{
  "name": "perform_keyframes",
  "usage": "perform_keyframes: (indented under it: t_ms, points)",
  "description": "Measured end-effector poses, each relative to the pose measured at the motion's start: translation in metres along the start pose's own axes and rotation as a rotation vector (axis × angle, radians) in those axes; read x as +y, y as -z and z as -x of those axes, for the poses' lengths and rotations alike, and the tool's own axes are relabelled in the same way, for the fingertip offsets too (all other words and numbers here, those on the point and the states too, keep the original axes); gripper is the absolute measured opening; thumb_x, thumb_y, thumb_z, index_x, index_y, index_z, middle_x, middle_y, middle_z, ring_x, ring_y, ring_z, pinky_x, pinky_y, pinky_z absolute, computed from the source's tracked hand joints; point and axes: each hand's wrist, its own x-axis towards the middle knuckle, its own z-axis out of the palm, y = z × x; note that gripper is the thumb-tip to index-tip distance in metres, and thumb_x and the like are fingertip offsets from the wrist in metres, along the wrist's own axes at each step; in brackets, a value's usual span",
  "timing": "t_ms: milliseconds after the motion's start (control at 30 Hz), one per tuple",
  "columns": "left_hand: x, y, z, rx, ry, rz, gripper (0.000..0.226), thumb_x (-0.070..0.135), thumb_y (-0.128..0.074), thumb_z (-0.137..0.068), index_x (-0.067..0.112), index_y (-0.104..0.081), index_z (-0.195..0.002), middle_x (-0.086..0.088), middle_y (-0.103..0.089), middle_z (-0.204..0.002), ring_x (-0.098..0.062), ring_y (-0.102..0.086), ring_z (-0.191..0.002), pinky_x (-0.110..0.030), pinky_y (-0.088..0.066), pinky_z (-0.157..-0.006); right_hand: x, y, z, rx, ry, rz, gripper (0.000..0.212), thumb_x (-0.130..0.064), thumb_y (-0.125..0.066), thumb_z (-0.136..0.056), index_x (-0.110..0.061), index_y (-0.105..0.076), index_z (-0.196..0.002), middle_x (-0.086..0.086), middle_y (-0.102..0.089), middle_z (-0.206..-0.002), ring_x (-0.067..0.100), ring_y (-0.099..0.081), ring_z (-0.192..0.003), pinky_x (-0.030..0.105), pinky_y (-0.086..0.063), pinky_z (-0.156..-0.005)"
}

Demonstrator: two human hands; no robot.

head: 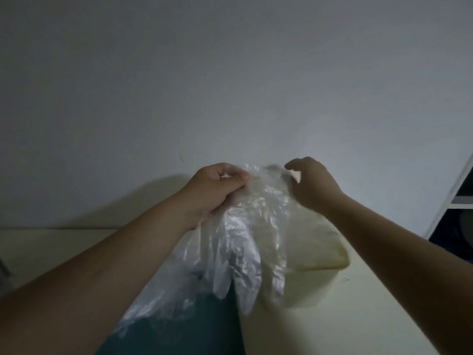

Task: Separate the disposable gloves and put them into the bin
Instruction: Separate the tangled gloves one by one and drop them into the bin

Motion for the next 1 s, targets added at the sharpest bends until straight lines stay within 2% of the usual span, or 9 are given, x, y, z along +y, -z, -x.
perform_keyframes:
  t_ms: [100, 167, 267, 333, 500, 600, 733, 867, 1000]
  points:
    - [-0.009, -0.019, -0.020, 0.064, 0.036, 0.056, 0.013, 0.028, -0.076, -0.096, 0.016, -0.075, -0.100, -0.002, -0.077, -0.079, -0.017, -0.058, -0.060, -0.022, -0.041, -0.051, -0.004, 0.031, 0.003, -0.320, -0.401, -0.760, 0.066, -0.062, -0.044, -0.103, -0.002, -0.072, -0.106, 0.020, -0.077, -0.099, 0.034, -0.073, -0.088, 0.037, -0.055, -0.076]
    - [-0.014, -0.031, -0.029, 0.103, 0.055, 0.130, 0.013, 0.027, -0.080, -0.093, 0.016, -0.075, -0.095, -0.008, -0.074, -0.084, -0.017, -0.062, -0.064, -0.024, -0.049, -0.057, -0.002, 0.040, 0.012, -0.498, -0.449, -0.887, 0.074, -0.070, -0.053, -0.094, -0.001, -0.068, -0.114, 0.022, -0.076, -0.094, 0.034, -0.075, -0.080, 0.041, -0.059, -0.070]
    - [-0.018, -0.038, -0.032, 0.119, 0.072, 0.202, 0.016, 0.027, -0.082, -0.091, 0.014, -0.074, -0.094, -0.007, -0.076, -0.082, -0.018, -0.068, -0.066, -0.028, -0.056, -0.062, 0.003, 0.030, 0.020, -0.436, -0.410, -0.824, 0.044, -0.035, -0.080, -0.089, 0.001, -0.072, -0.112, 0.015, -0.067, -0.080, 0.022, -0.066, -0.060, 0.040, -0.063, -0.067]
    - [-0.019, -0.037, -0.030, 0.114, 0.079, 0.196, 0.021, 0.030, -0.083, -0.090, 0.013, -0.072, -0.093, -0.004, -0.074, -0.074, -0.016, -0.065, -0.059, -0.026, -0.052, -0.056, 0.010, 0.019, 0.016, -0.343, -0.474, -0.894, 0.024, -0.017, -0.079, -0.092, 0.002, -0.072, -0.105, 0.012, -0.061, -0.072, 0.020, -0.060, -0.052, 0.040, -0.064, -0.064]
    - [-0.018, 0.000, -0.025, 0.173, 0.054, 0.059, 0.022, 0.034, -0.082, -0.090, 0.017, -0.068, -0.087, 0.007, -0.068, -0.061, -0.022, -0.049, -0.069, -0.030, -0.040, -0.062, 0.025, 0.002, -0.001, -0.138, -0.371, -0.468, 0.014, -0.014, -0.070, -0.097, -0.002, -0.069, -0.090, 0.007, -0.065, -0.073, 0.015, -0.053, -0.045, 0.018, -0.043, -0.042]
    - [0.003, 0.026, -0.012, 0.058, 0.049, -0.015, 0.022, 0.033, -0.077, -0.093, 0.016, -0.064, -0.095, 0.006, -0.072, -0.066, -0.010, -0.042, -0.053, -0.022, -0.032, -0.049, 0.032, -0.015, -0.007, -0.146, -0.220, -0.048, 0.013, -0.022, -0.067, -0.095, -0.015, -0.070, -0.085, -0.001, -0.071, -0.082, 0.020, -0.066, -0.073, 0.027, -0.053, -0.063]
    - [0.047, 0.042, 0.012, -0.205, 0.053, -0.060, 0.024, 0.042, -0.069, -0.091, 0.022, -0.056, -0.092, -0.003, -0.081, -0.105, -0.003, -0.030, -0.038, -0.013, -0.025, -0.040, 0.031, -0.027, -0.007, -0.184, -0.184, 0.253, 0.008, -0.029, -0.060, -0.095, -0.027, -0.065, -0.090, -0.006, -0.070, -0.095, 0.021, -0.067, -0.088, 0.032, -0.055, -0.076]
    - [0.072, 0.017, 0.020, -0.308, 0.000, 0.103, 0.023, 0.038, -0.064, -0.093, 0.020, -0.051, -0.091, 0.001, -0.078, -0.086, 0.000, -0.029, -0.033, -0.010, -0.026, -0.031, 0.027, -0.026, -0.004, -0.161, -0.067, 0.346, 0.034, -0.038, -0.067, -0.096, -0.027, -0.061, -0.127, -0.001, -0.063, -0.120, 0.025, -0.064, -0.106, 0.035, -0.054, -0.084]
    - [0.068, -0.023, -0.006, -0.210, -0.029, 0.062, 0.017, 0.033, -0.059, -0.105, 0.016, -0.057, -0.104, 0.001, -0.080, -0.084, -0.005, -0.033, -0.039, -0.013, -0.026, -0.030, 0.035, -0.003, -0.007, -0.013, -0.128, 0.092, 0.052, -0.035, -0.066, -0.096, -0.025, -0.053, -0.145, 0.004, -0.058, -0.135, 0.026, -0.063, -0.116, 0.043, -0.055, -0.098]
